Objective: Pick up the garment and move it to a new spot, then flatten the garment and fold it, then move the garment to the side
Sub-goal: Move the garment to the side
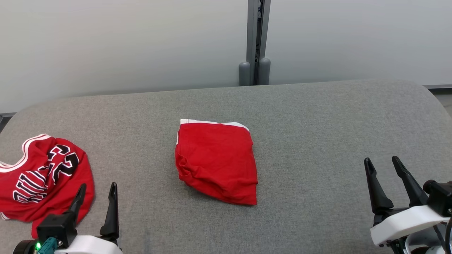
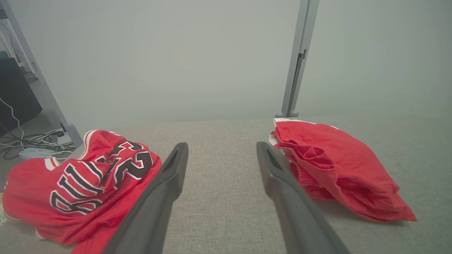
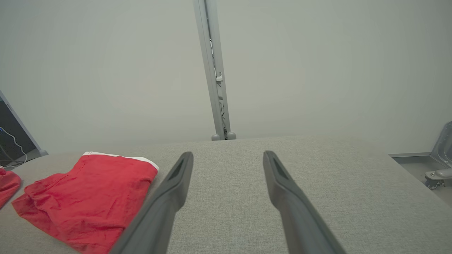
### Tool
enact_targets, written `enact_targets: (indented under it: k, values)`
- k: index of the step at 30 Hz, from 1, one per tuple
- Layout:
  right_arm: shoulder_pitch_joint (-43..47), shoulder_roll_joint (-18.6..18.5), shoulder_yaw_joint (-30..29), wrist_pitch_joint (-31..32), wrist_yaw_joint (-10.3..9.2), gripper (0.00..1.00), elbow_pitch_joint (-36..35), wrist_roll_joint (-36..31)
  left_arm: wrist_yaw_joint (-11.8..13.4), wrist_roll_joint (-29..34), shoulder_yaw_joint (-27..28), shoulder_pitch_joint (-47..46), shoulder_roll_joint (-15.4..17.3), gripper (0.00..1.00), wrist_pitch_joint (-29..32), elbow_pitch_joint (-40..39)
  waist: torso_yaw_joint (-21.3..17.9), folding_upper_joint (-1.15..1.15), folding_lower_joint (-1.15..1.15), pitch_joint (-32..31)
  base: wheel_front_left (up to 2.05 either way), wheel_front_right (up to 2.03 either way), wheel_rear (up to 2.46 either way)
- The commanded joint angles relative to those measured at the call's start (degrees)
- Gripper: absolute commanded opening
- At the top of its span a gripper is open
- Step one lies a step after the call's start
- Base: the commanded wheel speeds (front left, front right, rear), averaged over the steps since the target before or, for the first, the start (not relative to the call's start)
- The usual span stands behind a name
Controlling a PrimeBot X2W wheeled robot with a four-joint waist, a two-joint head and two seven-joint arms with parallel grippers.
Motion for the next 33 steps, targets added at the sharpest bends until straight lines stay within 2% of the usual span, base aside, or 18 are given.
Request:
enact_targets:
  k: [1,10,22,28,33]
  values:
    - [-0.57,0.13,-0.23,-0.55,0.03,1.0,0.63,0.48,0.33,0.14,0.02,-1.52,0.38,1.0,-0.11,-0.42,0.53,0.0,0.0,0.74,0.0,0.0,0.0]
    - [-7.43,-0.85,1.81,-1.47,0.03,1.0,7.54,2.46,-1.18,0.86,-1.34,-6.6,-0.72,1.0,-1.0,-0.5,4.84,0.0,0.0,6.22,0.0,0.0,0.0]
    - [-21.26,-1.72,15.33,-3.48,0.03,1.0,25.56,8.1,-3.63,0.66,-3.05,-13.55,-3.84,1.0,-4.65,4.17,12.48,0.0,0.0,12.83,0.0,0.0,0.0]
    - [-24.61,-1.2,21.74,-2.61,0.02,1.0,33.34,12.92,-4.6,0.19,-3.39,-14.82,-5.01,1.0,-6.08,6.86,13.86,0.0,0.0,14.16,0.0,0.0,0.0]
    - [-25.93,-1.48,26.35,-0.09,0.03,1.0,36.97,17.75,-4.97,0.26,-3.17,-15.87,-5.25,1.0,-6.89,8.25,13.73,0.0,0.0,14.83,0.0,0.0,0.0]
